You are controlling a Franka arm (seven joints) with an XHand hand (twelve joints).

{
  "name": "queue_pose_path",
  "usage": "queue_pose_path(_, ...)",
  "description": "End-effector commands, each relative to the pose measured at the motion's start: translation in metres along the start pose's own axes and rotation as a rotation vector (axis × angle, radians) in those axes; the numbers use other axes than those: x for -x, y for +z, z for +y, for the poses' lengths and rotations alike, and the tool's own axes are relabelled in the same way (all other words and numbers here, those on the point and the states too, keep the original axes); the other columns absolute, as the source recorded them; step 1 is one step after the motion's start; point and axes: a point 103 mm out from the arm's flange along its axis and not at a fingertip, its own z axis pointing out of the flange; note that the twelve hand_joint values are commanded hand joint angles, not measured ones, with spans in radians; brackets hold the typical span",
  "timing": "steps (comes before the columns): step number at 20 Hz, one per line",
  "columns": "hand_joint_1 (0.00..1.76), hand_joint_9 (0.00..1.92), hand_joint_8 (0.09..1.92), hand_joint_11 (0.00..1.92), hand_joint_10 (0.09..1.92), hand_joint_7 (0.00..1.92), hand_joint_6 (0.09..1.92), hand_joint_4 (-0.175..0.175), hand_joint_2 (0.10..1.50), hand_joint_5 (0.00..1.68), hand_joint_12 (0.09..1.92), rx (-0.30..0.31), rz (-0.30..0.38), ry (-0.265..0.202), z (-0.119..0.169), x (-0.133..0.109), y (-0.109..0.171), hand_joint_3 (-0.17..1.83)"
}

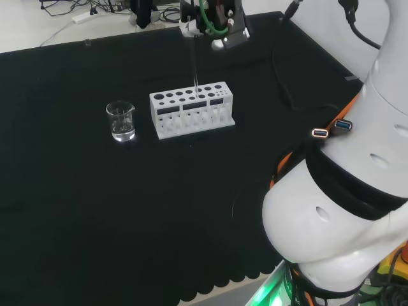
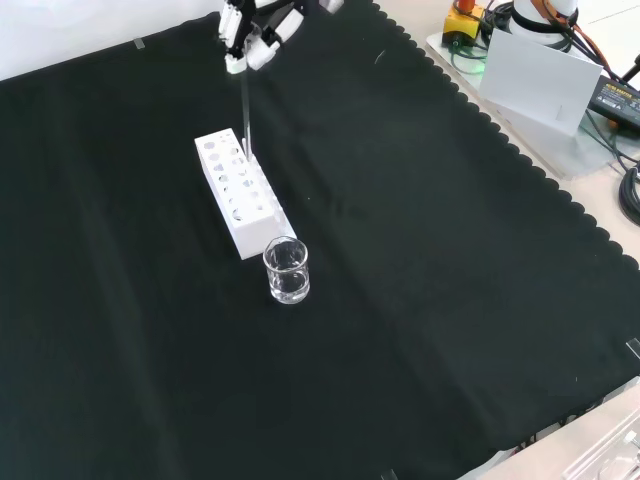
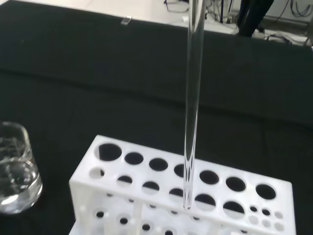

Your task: Take the glass rod from the white test tube rack.

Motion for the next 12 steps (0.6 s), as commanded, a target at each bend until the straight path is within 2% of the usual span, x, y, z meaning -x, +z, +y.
queue_pose_path(1,1.31,1.61,1.02,1.58,0.74,1.17,0.32,-0.175,1.12,1.23,0.68,0.009,-0.036,-0.021,-0.020,-0.008,-0.045,-0.17)
queue_pose_path(12,1.31,1.63,1.01,1.58,0.70,1.18,0.25,-0.175,1.11,1.26,0.67,0.064,-0.025,-0.051,-0.049,-0.033,-0.075,-0.17)
